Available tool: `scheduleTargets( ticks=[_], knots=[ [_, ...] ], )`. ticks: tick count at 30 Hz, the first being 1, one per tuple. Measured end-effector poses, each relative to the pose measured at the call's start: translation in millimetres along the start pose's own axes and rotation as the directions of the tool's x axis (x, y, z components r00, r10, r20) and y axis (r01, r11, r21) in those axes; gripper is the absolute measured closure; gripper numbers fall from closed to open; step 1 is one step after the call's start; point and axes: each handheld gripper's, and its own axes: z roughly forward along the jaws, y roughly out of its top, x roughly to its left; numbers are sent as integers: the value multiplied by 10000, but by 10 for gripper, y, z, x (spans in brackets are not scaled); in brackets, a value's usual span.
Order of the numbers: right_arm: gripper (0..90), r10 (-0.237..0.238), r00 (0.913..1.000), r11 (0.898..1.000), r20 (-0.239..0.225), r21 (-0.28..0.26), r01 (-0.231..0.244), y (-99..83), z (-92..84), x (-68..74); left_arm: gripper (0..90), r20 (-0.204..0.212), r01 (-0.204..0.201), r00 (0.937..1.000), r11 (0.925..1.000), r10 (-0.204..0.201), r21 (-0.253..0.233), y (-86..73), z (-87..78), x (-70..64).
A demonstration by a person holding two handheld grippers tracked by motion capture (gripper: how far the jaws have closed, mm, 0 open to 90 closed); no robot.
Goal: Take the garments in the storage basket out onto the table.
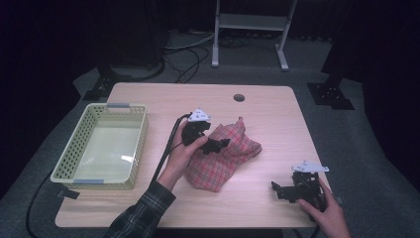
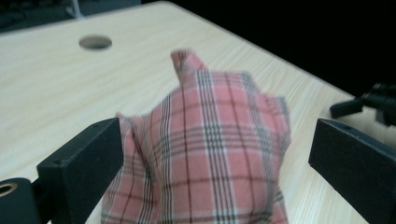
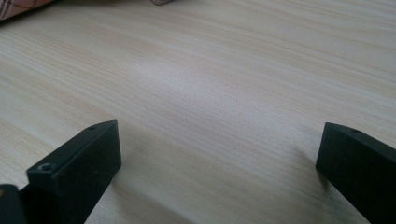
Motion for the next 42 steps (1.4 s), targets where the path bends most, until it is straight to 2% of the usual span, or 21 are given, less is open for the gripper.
scheduleTargets(
  ticks=[4, 7, 18, 20, 27, 29, 31, 35, 42],
  knots=[
    [0, 8, 10000, 10000, -2, -4, -8, 0, 0, 1, 25, -93, -235, 9997, 9962, 228, -843, 49, -113, -25],
    [0, 7, 10000, 10000, -3, 1, -7, 0, 0, 0, 12, -119, -255, 9996, 9922, 242, -1224, 72, -185, -39],
    [0, 30, 10000, 10000, -5, 14, -30, 0, -1, 2, 12, -103, -652, 9979, 9717, 645, -2270, 61, -427, -111],
    [0, 31, 10000, 10000, -7, 13, -31, 0, -1, 2, 13, -188, -774, 9970, 9655, 751, -2486, 42, -469, -126],
    [0, 29, 10000, 10000, -4, 7, -29, 0, -1, 2, 13, -478, -1037, 9945, 9485, 937, -2992, -46, -607, -175],
    [0, 39, 10000, 10000, 2, 11, -39, 0, -1, 3, 12, -537, -1077, 9939, 9471, 959, -3023, -68, -639, -189],
    [0, 19, 10000, 10000, -2, 6, -19, 0, 0, 1, 13, -569, -1113, 9935, 9414, 983, -3184, -93, -662, -201],
    [0, 14, 10000, 10000, -4, 8, -14, 0, 0, 1, 13, -690, -1248, 9918, 9347, 1079, -3327, -141, -703, -226],
    [0, 15, 10000, 10000, -4, 8, -15, 0, 0, 1, 12, -882, -1262, 9910, 9243, 1009, -3601, -220, -765, -237]
  ],
)
